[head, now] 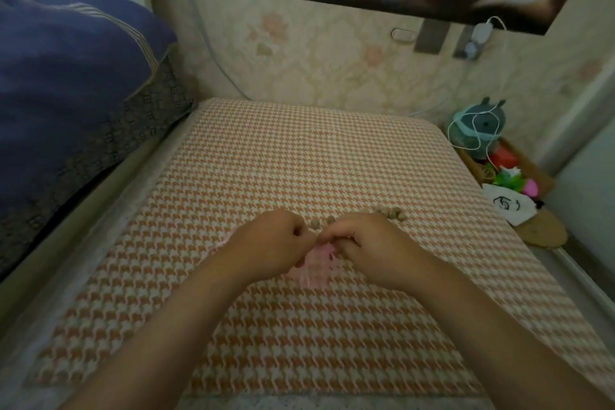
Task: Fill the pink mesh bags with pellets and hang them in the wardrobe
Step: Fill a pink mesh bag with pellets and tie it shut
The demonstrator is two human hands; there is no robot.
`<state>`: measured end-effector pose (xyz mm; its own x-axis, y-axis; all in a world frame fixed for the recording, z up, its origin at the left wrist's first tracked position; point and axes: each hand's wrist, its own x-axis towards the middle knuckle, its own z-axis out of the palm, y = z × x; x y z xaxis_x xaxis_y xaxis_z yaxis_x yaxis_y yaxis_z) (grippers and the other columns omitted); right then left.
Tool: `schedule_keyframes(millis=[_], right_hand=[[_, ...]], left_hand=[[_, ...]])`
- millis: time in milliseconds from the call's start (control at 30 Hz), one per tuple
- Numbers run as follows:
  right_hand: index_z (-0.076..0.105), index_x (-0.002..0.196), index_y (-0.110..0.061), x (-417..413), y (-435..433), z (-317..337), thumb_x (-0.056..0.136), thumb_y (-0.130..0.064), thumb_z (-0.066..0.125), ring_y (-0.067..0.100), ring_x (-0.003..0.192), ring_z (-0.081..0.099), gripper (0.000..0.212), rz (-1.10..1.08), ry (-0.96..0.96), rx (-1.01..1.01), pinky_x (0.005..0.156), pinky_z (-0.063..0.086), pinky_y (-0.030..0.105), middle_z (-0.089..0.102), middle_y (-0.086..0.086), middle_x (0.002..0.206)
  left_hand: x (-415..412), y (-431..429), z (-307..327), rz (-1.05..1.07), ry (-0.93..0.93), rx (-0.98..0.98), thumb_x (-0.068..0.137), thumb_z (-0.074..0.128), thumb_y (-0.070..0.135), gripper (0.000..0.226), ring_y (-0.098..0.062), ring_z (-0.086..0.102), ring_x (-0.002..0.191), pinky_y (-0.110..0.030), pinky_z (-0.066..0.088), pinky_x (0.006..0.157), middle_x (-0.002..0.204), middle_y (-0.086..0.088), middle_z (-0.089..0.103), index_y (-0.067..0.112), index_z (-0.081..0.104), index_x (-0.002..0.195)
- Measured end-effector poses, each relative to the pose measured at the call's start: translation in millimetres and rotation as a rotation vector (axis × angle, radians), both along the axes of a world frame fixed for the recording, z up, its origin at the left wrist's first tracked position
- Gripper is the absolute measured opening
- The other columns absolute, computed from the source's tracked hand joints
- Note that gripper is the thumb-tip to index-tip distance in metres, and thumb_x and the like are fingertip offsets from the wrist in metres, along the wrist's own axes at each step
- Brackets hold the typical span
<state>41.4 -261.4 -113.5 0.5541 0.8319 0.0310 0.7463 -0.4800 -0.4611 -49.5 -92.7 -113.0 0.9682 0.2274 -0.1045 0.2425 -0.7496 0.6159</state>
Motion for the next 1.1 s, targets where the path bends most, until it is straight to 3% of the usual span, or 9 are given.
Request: schedule_keyframes(millis=[100,200,300,367,567,667,800,933,1100], right_hand=[[0.07,0.116,-0.035,-10,1,3,0.098,-0.024,0.047,-0.01,0.079,0.05,0.031,0.028,-0.044,-0.068,0.079,0.048,0.026,0.056,-0.028,0.09],[0.069,0.101,-0.034,-18,-3,2,0.094,-0.039,0.054,-0.001,0.076,0.054,0.017,0.041,-0.079,-0.063,0.075,0.053,0.034,0.061,-0.021,0.087],[0.071,0.101,-0.034,-16,-9,1,0.092,-0.04,0.064,-0.002,0.081,0.055,0.013,0.037,-0.11,-0.035,0.078,0.052,0.03,0.061,-0.02,0.09],[0.073,0.098,-0.034,-14,-12,0,0.09,-0.038,0.068,-0.004,0.077,0.055,0.01,0.02,-0.067,0.011,0.074,0.048,0.025,0.059,-0.023,0.083],[0.068,0.081,-0.037,-11,-18,-5,0.089,-0.04,0.067,-0.003,0.071,0.054,0.009,0.004,-0.034,0.065,0.066,0.045,0.026,0.057,-0.022,0.072],[0.073,0.089,-0.037,-10,-19,-5,0.088,-0.04,0.069,-0.002,0.076,0.059,0.005,-0.009,-0.018,0.08,0.071,0.052,0.03,0.06,-0.025,0.076],[0.074,0.095,-0.036,-10,-18,-2,0.087,-0.047,0.069,-0.001,0.081,0.061,0.014,0.021,-0.067,0.035,0.075,0.055,0.029,0.064,-0.024,0.084],[0.067,0.092,-0.035,-8,-13,1,0.086,-0.055,0.058,0.0,0.08,0.055,0.023,0.061,-0.228,-0.084,0.072,0.05,0.03,0.058,-0.021,0.08],[0.066,0.095,-0.029,-12,-7,1,0.091,-0.049,0.059,0.008,0.084,0.054,0.021,0.089,-0.29,-0.098,0.076,0.049,0.035,0.052,-0.017,0.085]], left_hand=[[-4,4,0,0.006,-0.016,-0.069,0.089,0.052,0.034,0.034,-0.018,0.069,0.059,-0.043,0.059,0.069,0.063,0.002,0.07,0.016,0.065,0.064],[-8,5,-4,0.001,-0.048,-0.003,0.084,0.054,0.035,0.028,-0.017,0.066,0.062,-0.043,0.058,0.068,0.064,0.002,0.068,0.017,0.064,0.065],[-13,-2,-6,-0.058,-0.19,-0.078,0.085,0.06,0.028,0.006,-0.011,0.063,0.071,-0.037,0.056,0.07,0.08,0.009,0.066,0.028,0.06,0.078],[-15,-6,-4,-0.16,-0.226,-0.148,0.088,0.059,0.016,0.014,-0.01,0.063,0.078,-0.032,0.054,0.073,0.089,0.012,0.067,0.029,0.061,0.085],[-17,-8,-3,-0.275,-0.213,-0.101,0.086,0.069,0.035,0.008,-0.004,0.064,0.08,-0.018,0.052,0.07,0.087,0.011,0.069,0.027,0.069,0.087],[-14,-9,-3,-0.235,-0.208,0.009,0.081,0.075,0.042,0.015,0.0,0.061,0.071,-0.019,0.049,0.064,0.079,0.015,0.066,0.029,0.069,0.084],[-9,-5,2,-0.229,-0.14,0.171,0.083,0.075,0.033,0.01,0.003,0.055,0.067,-0.014,0.042,0.062,0.072,0.015,0.061,0.025,0.074,0.09],[-8,0,4,-0.222,-0.121,0.225,0.087,0.07,0.035,0.007,0.0,0.058,0.072,-0.024,0.052,0.068,0.077,0.014,0.063,0.028,0.07,0.088],[-10,3,1,-0.285,-0.12,0.187,0.088,0.065,0.028,0.004,-0.003,0.058,0.071,-0.03,0.053,0.069,0.075,0.012,0.063,0.026,0.068,0.087]])
